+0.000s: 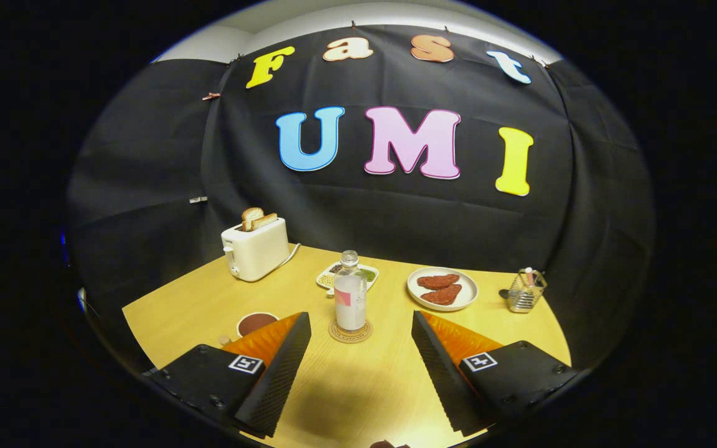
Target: Take the bottle from table, then pour the juice into the cup, finally place the bottle on the coaster
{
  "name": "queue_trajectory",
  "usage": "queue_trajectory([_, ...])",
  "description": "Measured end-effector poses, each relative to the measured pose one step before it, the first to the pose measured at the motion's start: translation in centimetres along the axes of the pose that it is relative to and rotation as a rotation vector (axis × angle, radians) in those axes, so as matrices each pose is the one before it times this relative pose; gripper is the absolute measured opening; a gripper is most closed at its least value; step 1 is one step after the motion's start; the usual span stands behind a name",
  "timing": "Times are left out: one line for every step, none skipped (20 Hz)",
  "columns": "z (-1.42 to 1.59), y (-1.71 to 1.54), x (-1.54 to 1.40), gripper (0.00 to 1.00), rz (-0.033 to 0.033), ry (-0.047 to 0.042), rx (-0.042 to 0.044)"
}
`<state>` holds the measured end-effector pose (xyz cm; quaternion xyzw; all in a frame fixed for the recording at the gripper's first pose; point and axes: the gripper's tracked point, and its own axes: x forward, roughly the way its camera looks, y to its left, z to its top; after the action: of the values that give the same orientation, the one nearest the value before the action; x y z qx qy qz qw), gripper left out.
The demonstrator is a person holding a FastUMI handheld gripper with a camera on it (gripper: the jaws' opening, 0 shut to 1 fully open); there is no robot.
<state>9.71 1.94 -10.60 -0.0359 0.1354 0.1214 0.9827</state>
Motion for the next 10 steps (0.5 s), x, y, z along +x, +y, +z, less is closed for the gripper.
queue_trajectory([0.678, 0.136, -1.594, 0.99, -0.01007, -0.01576, 0.00139])
queue_trajectory([0.622, 0.117, -1.463, 0.99, -0.00896, -0.01113, 0.00273])
queue_trajectory([0.346, -0.150, -1.364, 0.99, -0.01648, -0.00786, 0.00242])
queue_trajectory([0.649, -0.376, -1.403, 0.99, -0.02167, -0.01185, 0.00500])
queue_trajectory([0.904, -0.221, -1.244, 0.99, -0.01804, -0.01855, 0.00224])
queue_trajectory([0.930, -0.464, -1.026, 0.99, -0.02367, -0.01952, -0.00017])
queue_trajectory([0.841, -0.508, -0.881, 0.99, -0.02495, -0.01919, -0.00153])
queue_trajectory([0.987, -0.603, -0.749, 0.99, -0.02851, -0.02357, 0.00126])
queue_trajectory([0.947, -0.589, -0.585, 0.99, -0.02619, -0.01935, 0.00813])
queue_trajectory([0.797, -0.455, -0.556, 0.99, -0.02157, -0.01238, 0.01461])
